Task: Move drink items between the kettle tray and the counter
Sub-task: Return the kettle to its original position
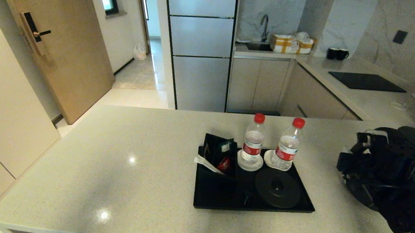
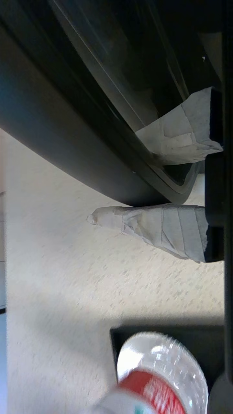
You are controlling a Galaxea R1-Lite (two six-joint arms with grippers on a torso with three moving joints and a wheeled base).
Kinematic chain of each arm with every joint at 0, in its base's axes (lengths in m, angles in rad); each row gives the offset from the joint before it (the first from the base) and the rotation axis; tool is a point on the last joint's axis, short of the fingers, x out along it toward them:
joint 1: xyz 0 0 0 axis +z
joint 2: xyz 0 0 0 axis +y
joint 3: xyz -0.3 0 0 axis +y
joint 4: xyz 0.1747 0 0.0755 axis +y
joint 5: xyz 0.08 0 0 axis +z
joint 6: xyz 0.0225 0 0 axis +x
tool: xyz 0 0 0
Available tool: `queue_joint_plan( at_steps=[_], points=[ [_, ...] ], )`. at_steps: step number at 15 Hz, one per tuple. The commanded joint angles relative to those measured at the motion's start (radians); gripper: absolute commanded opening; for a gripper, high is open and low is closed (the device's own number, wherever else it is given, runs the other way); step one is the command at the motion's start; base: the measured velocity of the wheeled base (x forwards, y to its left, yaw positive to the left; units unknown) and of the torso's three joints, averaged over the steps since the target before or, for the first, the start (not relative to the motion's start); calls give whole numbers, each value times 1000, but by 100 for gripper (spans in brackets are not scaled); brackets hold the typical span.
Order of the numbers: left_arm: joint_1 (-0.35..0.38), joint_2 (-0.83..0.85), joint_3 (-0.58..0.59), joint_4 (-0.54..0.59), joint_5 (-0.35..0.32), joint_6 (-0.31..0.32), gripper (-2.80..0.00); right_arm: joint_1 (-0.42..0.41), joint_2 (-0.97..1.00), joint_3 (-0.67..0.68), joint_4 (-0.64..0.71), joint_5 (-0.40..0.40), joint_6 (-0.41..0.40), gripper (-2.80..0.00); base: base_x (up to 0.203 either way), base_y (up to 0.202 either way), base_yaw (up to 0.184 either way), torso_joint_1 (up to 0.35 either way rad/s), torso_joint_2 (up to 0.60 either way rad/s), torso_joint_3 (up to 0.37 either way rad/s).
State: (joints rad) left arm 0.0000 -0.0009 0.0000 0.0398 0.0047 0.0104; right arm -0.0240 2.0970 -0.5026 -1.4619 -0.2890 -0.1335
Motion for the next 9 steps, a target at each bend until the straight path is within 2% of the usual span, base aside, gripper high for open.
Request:
queue_joint_plan(
  at_steps=[1, 5, 8, 9],
  points=[
    [0, 1, 0, 0, 0, 0, -280, 9, -34, -15, -6, -5, -41, -280, 0, 0, 0, 0, 0, 0],
    [0, 1, -1, 0, 0, 0, -280, 61, -131, -16, 72, -4, -60, -280, 0, 0, 0, 0, 0, 0],
    [0, 1, 0, 2, 0, 0, -280, 155, -171, -11, 125, -15, -59, -280, 0, 0, 0, 0, 0, 0],
    [0, 1, 0, 0, 0, 0, -280, 197, -171, -9, 126, -50, -60, -280, 0, 0, 0, 0, 0, 0]
  ],
)
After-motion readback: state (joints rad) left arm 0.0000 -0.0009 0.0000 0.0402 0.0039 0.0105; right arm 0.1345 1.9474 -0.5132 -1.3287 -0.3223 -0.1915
